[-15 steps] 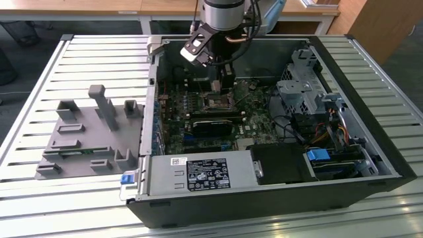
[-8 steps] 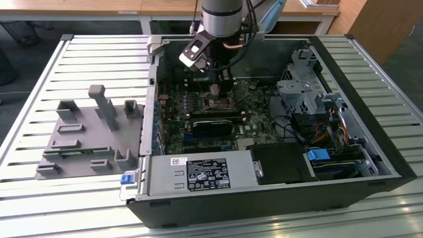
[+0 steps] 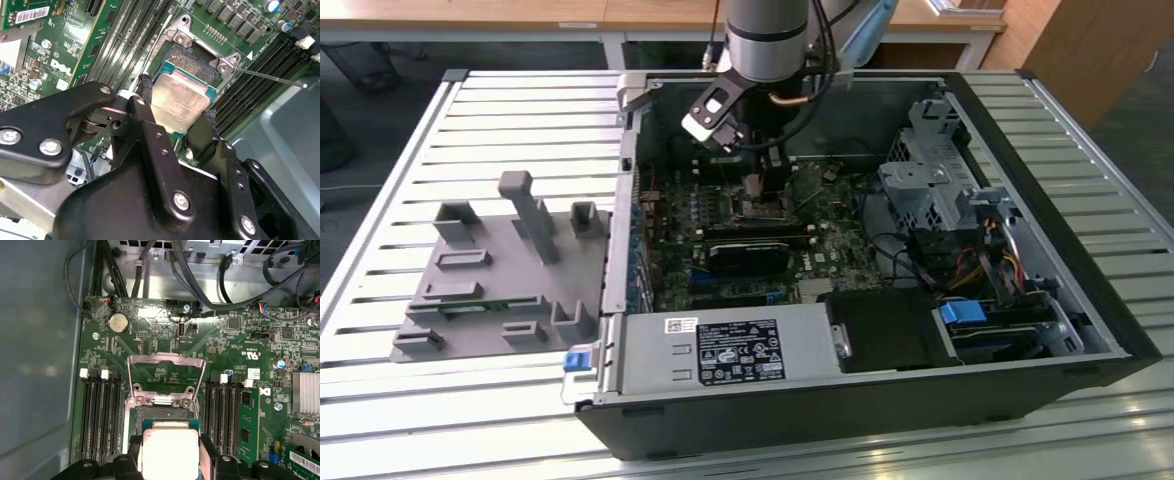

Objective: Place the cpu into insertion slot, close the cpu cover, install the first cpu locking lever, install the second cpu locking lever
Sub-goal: 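Place the cpu into insertion slot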

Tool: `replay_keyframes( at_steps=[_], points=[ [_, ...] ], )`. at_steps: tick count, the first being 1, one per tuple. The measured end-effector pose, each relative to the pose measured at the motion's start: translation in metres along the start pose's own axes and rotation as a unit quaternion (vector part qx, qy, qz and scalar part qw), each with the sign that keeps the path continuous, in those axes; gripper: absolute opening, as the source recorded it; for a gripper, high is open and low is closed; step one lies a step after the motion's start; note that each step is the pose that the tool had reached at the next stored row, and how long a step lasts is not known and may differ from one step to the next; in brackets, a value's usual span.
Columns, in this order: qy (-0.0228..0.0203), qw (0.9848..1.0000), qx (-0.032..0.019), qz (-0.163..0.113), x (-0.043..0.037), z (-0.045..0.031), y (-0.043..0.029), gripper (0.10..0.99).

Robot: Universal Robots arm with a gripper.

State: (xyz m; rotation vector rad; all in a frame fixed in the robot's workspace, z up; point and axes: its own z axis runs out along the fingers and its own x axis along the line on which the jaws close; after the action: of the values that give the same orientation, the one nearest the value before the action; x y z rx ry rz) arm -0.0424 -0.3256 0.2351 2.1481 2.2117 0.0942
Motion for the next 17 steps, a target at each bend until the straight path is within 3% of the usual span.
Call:
replay_keyframes(
  at_steps=[8,17],
  points=[
    [-0.0007,1.0,0.0,0.009,0.0006,0.007,-0.0018,0.537],
    [-0.0008,1.0,0.0,0.01,0.002,0.0197,-0.0031,0.537]
  ],
)
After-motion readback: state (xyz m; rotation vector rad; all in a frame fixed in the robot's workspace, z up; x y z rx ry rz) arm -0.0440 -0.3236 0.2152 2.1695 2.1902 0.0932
